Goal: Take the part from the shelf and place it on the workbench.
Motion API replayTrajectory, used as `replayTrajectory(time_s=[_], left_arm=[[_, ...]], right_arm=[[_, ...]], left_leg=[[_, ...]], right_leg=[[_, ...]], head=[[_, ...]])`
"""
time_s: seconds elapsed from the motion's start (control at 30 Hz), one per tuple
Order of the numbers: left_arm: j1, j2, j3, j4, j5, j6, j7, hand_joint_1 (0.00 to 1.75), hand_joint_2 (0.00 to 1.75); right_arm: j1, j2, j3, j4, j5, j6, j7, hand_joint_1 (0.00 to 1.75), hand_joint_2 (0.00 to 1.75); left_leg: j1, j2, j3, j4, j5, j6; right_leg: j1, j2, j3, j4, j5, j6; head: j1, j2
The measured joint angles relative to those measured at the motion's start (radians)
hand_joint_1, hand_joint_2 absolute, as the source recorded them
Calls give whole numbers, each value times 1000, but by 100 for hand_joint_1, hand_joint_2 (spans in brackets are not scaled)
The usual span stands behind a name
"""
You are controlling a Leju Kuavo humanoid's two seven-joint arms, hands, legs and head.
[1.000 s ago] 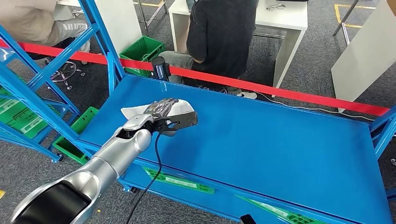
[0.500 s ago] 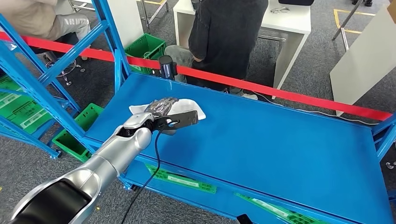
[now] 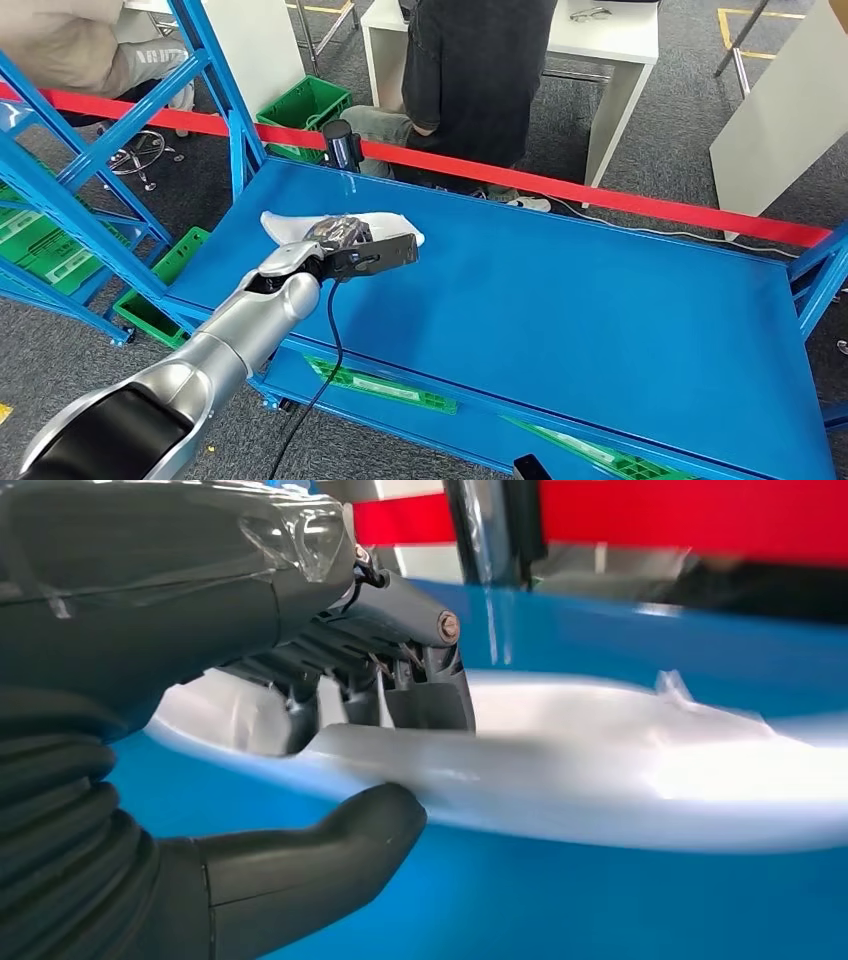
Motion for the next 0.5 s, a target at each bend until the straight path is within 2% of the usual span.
replayTrajectory(time_s=[0.03,0.07,0.1,0.13,0.2,0.23,0.27,0.33,0.4,0.43,0.5], left_arm=[[-2,2,0,0,1,0,0,167,175],[-2,4,0,0,2,0,0,167,175],[-2,6,0,0,3,-1,0,168,175],[-4,6,0,0,4,-1,0,166,175],[-11,7,1,0,5,-1,-1,165,175],[-17,7,1,0,5,-1,-1,165,175],[-21,6,1,0,6,-1,-2,167,175],[-27,6,1,0,7,-1,-4,169,175],[-30,5,1,0,8,-1,-4,169,175],[-32,4,2,0,9,-2,-4,169,175],[-34,3,1,0,14,-3,-5,171,175]], right_arm=[[-1,0,0,0,0,1,0,0,0],[-1,-1,0,0,0,1,-1,0,0],[-1,-1,-1,0,0,1,-1,0,0],[-1,-1,-2,0,0,1,-2,0,0],[-1,-1,-5,0,0,1,-2,0,0],[-1,-1,-8,-1,0,1,-3,0,0],[-2,0,-10,-1,1,2,-4,0,0],[-2,1,-14,-1,3,3,-4,0,0],[-1,2,-19,-2,4,4,-5,0,0],[-1,2,-21,-2,5,4,-5,0,0],[-1,0,-24,-2,6,4,-6,0,0]], left_leg=[[1,0,-33,68,-25,-3],[2,0,-57,115,-36,-4],[2,0,-63,125,-29,-2],[3,0,-48,93,-4,2],[-1,-1,22,-45,59,20],[-5,0,53,-107,78,29],[-9,0,72,-145,86,36],[-15,1,80,-165,85,43],[-10,3,91,-184,96,49],[-7,4,98,-195,104,53],[-5,6,102,-205,113,57]], right_leg=[[1,0,0,0,0,-2],[2,0,0,0,0,-3],[4,1,0,0,0,-3],[6,2,1,0,0,-3],[8,4,4,0,0,-3],[11,5,4,0,0,-2],[12,5,3,0,1,0],[13,4,1,-3,4,6],[13,3,-4,2,1,12],[14,3,-16,25,-12,13],[14,2,-67,135,-62,6]], head=[[0,0],[0,0],[0,0],[0,0],[0,0],[1,0],[1,0],[1,0],[2,0],[3,0],[5,0]])
